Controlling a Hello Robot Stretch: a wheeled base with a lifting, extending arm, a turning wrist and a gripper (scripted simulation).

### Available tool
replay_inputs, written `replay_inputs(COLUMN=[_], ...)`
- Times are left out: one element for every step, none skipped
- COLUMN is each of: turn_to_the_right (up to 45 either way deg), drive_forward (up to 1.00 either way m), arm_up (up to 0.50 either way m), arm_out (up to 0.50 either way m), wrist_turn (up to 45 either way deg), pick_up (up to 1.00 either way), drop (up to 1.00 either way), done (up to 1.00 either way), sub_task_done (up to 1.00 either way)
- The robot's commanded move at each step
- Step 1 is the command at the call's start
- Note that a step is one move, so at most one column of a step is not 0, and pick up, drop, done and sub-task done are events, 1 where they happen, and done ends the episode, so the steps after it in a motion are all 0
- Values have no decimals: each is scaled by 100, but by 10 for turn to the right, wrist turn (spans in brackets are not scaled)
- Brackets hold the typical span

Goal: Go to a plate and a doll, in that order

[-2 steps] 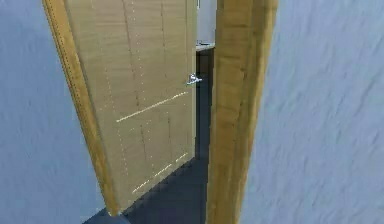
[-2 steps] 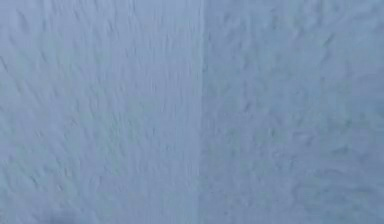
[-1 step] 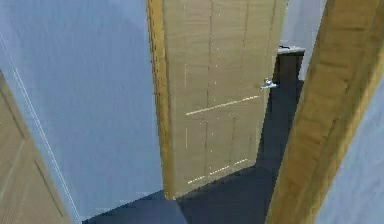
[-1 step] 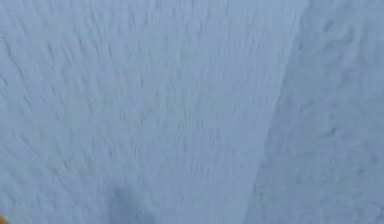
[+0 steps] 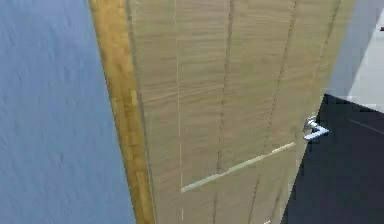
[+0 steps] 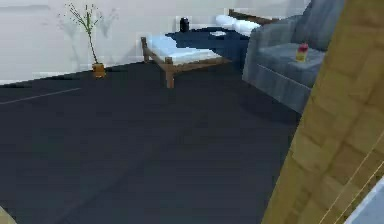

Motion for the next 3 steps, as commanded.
replay_inputs(turn_to_the_right=[450,30,0], drive_forward=[0,0,25], arm_up=[0,0,0], arm_out=[0,0,0], wrist_turn=[0,0,0], pick_up=[0,0,0], drop=[0,0,0], done=[0,0,0], sub_task_done=[0,0,0])
